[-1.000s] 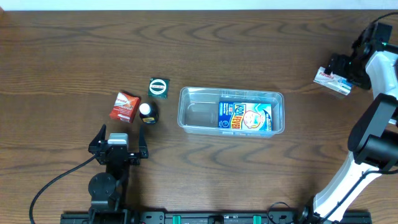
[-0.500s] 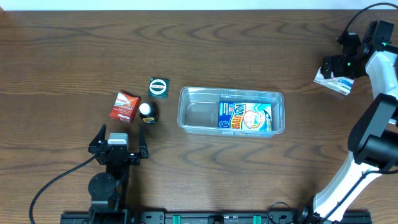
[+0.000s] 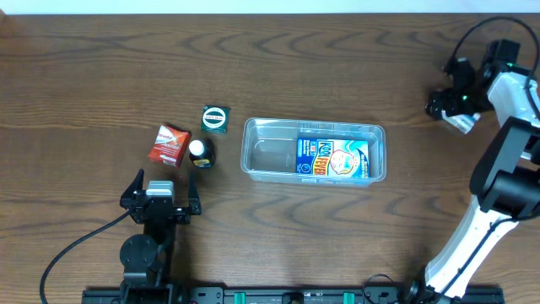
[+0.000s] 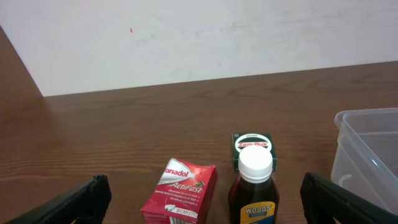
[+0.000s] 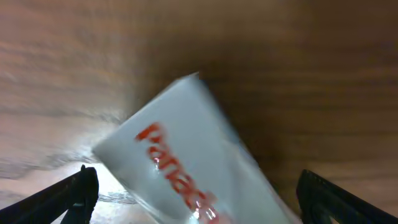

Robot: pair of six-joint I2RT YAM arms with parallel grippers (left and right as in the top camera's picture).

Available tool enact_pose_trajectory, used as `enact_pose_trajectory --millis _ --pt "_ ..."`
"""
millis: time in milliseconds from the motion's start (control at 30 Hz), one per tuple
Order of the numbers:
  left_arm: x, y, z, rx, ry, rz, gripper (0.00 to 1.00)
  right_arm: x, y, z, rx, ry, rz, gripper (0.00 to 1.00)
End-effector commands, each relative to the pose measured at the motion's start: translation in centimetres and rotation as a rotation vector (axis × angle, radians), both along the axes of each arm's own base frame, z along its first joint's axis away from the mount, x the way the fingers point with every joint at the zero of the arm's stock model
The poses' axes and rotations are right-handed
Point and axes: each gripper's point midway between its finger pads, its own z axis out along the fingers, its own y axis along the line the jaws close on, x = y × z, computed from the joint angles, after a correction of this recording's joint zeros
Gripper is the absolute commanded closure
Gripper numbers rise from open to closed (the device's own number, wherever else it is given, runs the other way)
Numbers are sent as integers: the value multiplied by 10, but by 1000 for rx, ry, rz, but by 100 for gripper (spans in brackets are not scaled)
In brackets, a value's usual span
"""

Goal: Pack container
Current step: 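Grasp the white Panadol packet with the right gripper and lift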

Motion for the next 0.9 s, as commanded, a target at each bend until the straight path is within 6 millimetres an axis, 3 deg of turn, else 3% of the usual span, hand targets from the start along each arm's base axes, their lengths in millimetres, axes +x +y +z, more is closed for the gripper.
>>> enact_pose_trajectory --millis 0,267,500,667,867 --pt "-1 5 -17 -3 50 28 2 -9 -3 -11 14 30 17 1" --pt "-1 5 -17 -3 50 27 2 -16 -6 -14 15 64 -42 1" --pt "-1 5 -17 -3 50 27 2 -26 3 -15 104 125 -250 9" --pt "-1 5 -17 -3 50 27 2 -29 22 -12 233 149 -321 32" --pt "-1 5 -17 -3 50 28 2 -30 28 -13 236 176 -384 38"
